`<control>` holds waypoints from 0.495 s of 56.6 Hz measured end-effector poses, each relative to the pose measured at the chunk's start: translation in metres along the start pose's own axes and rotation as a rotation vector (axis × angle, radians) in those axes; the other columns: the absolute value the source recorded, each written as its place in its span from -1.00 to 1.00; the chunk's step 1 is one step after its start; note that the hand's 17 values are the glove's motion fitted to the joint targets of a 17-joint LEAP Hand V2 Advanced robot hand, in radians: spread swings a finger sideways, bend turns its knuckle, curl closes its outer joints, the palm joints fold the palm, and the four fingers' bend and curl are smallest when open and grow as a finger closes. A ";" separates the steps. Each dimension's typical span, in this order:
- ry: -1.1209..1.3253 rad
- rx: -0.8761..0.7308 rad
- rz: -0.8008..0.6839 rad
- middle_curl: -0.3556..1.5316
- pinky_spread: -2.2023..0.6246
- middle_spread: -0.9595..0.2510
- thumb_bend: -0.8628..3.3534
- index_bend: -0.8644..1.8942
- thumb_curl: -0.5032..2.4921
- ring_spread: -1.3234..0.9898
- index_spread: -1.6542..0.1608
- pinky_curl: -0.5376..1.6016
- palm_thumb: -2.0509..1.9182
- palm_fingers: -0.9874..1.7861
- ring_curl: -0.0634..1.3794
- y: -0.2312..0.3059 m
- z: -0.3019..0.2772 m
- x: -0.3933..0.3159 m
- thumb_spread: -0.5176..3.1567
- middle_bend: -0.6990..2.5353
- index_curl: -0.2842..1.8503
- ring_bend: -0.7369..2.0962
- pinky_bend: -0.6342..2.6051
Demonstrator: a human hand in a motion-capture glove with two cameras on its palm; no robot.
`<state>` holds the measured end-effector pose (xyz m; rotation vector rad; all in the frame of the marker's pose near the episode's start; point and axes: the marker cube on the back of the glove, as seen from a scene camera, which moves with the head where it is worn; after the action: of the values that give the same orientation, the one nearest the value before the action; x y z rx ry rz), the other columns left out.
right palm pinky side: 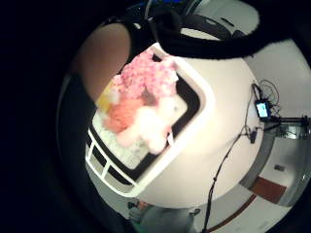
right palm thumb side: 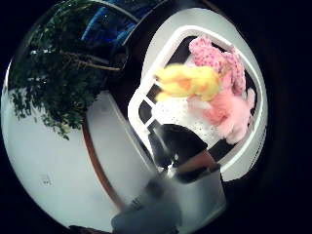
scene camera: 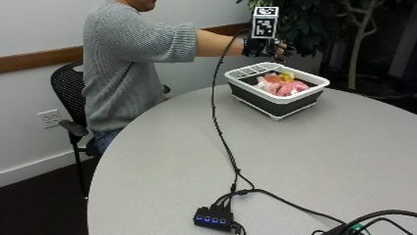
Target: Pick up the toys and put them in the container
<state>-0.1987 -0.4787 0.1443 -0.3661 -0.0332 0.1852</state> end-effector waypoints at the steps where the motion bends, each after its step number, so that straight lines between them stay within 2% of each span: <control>1: -0.049 0.002 -0.006 -0.03 0.52 0.23 -0.61 -0.30 -0.45 -0.14 0.44 -0.11 0.13 -0.48 -0.26 0.001 -0.001 -0.003 0.03 -0.40 -0.23 -0.04 -0.01; 3: -0.114 0.004 -0.025 -0.06 0.53 0.26 -0.61 -0.30 -0.45 -0.11 0.45 -0.11 0.12 -0.47 -0.30 0.004 -0.001 -0.010 0.03 -0.44 -0.26 -0.08 -0.01; 17: -0.145 0.041 -0.126 -0.18 0.58 0.35 -0.60 -0.27 -0.47 0.00 0.46 -0.14 0.08 -0.41 -0.39 0.048 -0.008 0.017 0.04 -0.49 -0.35 -0.18 -0.05; 23: -0.015 0.079 -0.168 -0.21 0.59 0.35 -0.59 -0.24 -0.47 0.04 0.46 -0.15 0.08 -0.40 -0.42 0.098 -0.021 0.087 0.08 -0.48 -0.35 -0.25 -0.08; 28: -0.174 0.122 -0.188 -0.22 0.59 0.34 -0.59 -0.24 -0.47 0.06 0.45 -0.17 0.07 -0.39 -0.45 0.152 -0.034 0.137 0.11 -0.48 -0.35 -0.32 -0.10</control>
<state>-0.0880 -0.3255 0.0576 -0.2227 -0.2260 0.0319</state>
